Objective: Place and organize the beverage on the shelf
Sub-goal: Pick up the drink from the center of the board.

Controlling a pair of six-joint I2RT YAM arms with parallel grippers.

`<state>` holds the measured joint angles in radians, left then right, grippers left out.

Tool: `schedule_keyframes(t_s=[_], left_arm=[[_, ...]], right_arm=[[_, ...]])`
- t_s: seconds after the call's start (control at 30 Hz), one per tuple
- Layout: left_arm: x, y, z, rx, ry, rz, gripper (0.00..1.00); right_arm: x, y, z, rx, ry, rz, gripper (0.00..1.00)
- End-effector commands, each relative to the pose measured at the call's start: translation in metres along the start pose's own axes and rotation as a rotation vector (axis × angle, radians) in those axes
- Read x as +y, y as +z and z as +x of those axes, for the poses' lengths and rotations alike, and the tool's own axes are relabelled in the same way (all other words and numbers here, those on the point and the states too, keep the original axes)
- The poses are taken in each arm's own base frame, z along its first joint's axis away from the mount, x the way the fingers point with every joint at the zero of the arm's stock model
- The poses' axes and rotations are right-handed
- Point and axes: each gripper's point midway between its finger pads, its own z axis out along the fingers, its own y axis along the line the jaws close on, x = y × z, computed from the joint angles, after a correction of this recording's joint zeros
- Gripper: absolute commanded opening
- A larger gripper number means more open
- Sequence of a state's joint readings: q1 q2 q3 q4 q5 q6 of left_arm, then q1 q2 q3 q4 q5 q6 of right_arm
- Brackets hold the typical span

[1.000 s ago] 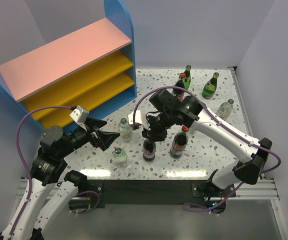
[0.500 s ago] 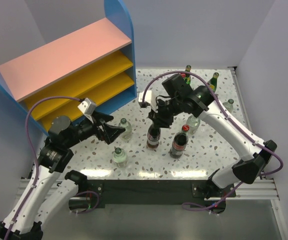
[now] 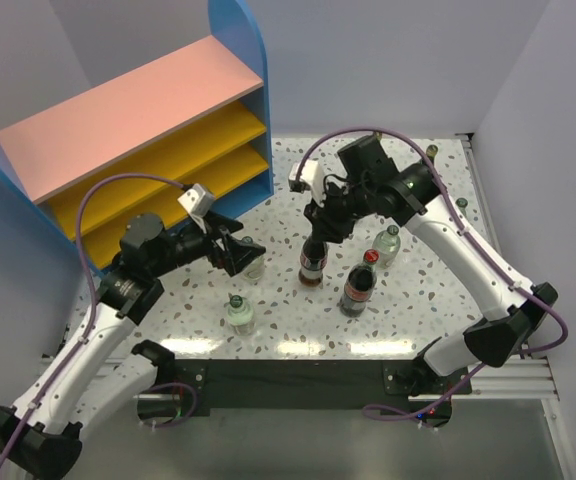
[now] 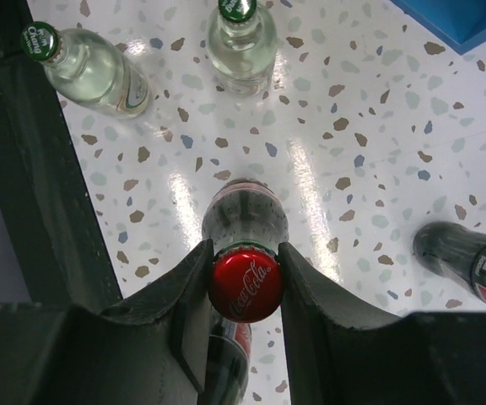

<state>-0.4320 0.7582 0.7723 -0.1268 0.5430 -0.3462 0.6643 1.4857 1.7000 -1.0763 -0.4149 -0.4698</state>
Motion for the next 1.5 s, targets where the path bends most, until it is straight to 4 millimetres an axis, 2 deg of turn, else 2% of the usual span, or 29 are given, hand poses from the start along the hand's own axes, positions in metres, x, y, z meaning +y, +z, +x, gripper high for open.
schedule_keyframes(t_s=[0.0, 0.1, 0.2, 0.33, 0.37, 0.5, 0.63, 0.7, 0.83, 0.97, 1.0, 1.07, 1.1, 1.47], left_arm=[[-0.014, 0.011, -0.033, -0.09, 0.117, 0.043, 1.0], [-0.016, 0.028, -0.024, -0.055, 0.135, 0.043, 1.0], [-0.027, 0.042, -0.028, -0.081, 0.188, 0.063, 1.0], [-0.037, 0.067, -0.018, -0.056, 0.226, 0.077, 1.0], [-0.037, 0.072, -0.022, -0.066, 0.236, 0.062, 1.0], [-0.031, 0.096, -0.013, -0.042, 0.275, 0.005, 1.0], [-0.031, 0.112, -0.007, -0.031, 0.289, -0.02, 1.0], [-0.025, 0.12, -0.005, -0.025, 0.301, -0.059, 1.0], [-0.02, 0.13, 0.0, -0.01, 0.322, -0.1, 1.0], [-0.026, 0.142, 0.001, -0.002, 0.333, -0.085, 1.0], [-0.024, 0.148, 0.009, 0.023, 0.334, -0.085, 1.0], [-0.019, 0.153, 0.009, 0.032, 0.34, -0.13, 1.0], [-0.017, 0.157, 0.016, 0.056, 0.347, -0.137, 1.0], [-0.007, 0.164, 0.029, 0.084, 0.363, -0.189, 0.99]], right_arm=[[-0.02, -0.033, -0.061, -0.22, -0.034, 0.115, 0.0], [-0.028, -0.037, -0.064, -0.234, -0.002, 0.14, 0.0], [-0.034, -0.042, -0.069, -0.251, 0.028, 0.154, 0.0], [-0.041, -0.049, -0.077, -0.277, 0.063, 0.177, 0.0], [-0.042, -0.048, -0.077, -0.276, 0.071, 0.178, 0.0], [-0.048, -0.052, -0.08, -0.291, 0.127, 0.188, 0.0], [-0.049, -0.056, -0.083, -0.313, 0.174, 0.17, 0.0], [-0.048, -0.058, -0.084, -0.324, 0.193, 0.155, 0.0], [-0.045, -0.06, -0.085, -0.333, 0.21, 0.141, 0.0], [-0.042, -0.061, -0.086, -0.345, 0.231, 0.121, 0.0], [-0.042, -0.061, -0.086, -0.345, 0.237, 0.118, 0.0], [-0.041, -0.062, -0.087, -0.352, 0.243, 0.109, 0.0], [-0.041, -0.062, -0.087, -0.354, 0.247, 0.107, 0.0], [-0.043, -0.073, -0.089, -0.388, 0.286, 0.092, 0.0]])
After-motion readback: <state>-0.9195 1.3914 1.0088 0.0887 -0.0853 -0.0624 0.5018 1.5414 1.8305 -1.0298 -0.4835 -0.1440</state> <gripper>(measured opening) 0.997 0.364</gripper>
